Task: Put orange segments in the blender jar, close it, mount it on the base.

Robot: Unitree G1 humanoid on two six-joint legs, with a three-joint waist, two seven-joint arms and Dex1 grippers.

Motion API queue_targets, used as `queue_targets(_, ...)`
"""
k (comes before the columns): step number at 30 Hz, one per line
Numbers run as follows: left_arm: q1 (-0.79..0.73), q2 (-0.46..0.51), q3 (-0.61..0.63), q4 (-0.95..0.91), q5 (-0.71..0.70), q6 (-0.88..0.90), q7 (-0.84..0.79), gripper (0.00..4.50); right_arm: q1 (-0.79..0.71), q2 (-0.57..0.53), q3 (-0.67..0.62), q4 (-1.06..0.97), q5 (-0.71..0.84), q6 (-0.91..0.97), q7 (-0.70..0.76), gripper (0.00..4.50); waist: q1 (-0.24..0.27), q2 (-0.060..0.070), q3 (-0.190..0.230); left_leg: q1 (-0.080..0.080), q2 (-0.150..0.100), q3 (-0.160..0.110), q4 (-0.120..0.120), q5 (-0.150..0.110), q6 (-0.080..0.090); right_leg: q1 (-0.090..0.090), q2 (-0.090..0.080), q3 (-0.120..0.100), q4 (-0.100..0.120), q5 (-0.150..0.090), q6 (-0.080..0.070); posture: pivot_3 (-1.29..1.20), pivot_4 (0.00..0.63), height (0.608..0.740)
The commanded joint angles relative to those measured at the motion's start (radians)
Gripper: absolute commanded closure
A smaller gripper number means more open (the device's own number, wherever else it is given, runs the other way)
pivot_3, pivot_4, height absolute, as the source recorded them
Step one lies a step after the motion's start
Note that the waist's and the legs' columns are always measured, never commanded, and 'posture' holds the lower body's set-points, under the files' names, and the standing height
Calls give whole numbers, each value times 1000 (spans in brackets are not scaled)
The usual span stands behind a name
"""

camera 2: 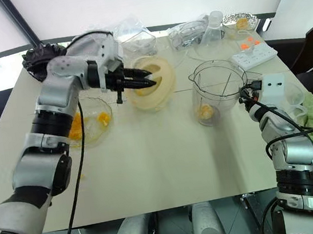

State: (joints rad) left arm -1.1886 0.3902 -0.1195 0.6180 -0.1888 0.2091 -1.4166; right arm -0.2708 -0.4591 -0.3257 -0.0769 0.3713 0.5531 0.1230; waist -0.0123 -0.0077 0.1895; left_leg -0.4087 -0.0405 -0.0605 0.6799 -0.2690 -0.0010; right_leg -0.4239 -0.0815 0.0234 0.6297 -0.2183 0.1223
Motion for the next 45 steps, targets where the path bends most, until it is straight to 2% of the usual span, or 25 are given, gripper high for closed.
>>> queue_targets(1,-146,33,64,66,-48,0,-34,4208,20,34,8,-191,40,54,-15,3549,-2,0,0,0,0,0,0,0,0,-1,0,0,0,0,0,0,150,740)
queue_targets(7,-258,10,63,184,-47,-38,-79,4208,61,118,70,-377,48,157,-50,3549,-5,1,0,0,0,0,-1,0,0,-2,0,0,1,0,0,0,150,740)
queue_targets(13,-250,-55,29,169,-46,-66,-136,4208,102,175,175,-450,6,183,-68,3549,-1,1,1,-1,0,0,-1,0,0,-2,0,0,0,0,0,0,150,740)
queue_targets(18,-236,-100,-1,157,-41,-64,-177,4208,115,180,232,-460,-31,183,-63,3549,-2,1,1,-1,0,0,-1,0,0,-2,0,1,0,0,0,0,150,740)
queue_targets(23,-187,-124,-73,122,-36,-75,-198,4208,125,192,254,-456,-49,170,-57,3549,-7,1,1,-1,0,0,-1,0,0,-2,1,1,0,0,0,0,150,740)
queue_targets(29,-111,-88,-169,46,-52,-83,-198,4208,121,208,252,-458,-64,164,-58,3549,-7,1,1,0,1,0,-1,0,0,-2,1,1,1,0,0,0,150,740)
queue_targets(40,-84,-117,-190,133,27,-144,-198,4208,118,226,249,-478,-75,172,-56,3549,-5,1,1,0,0,0,-1,0,0,-2,1,1,1,0,0,0,150,740)
queue_targets(45,-76,-159,-216,221,84,-178,-190,4208,116,228,248,-483,-80,175,-52,3549,-2,1,0,0,0,0,-1,0,0,-1,1,1,1,0,0,0,150,740)
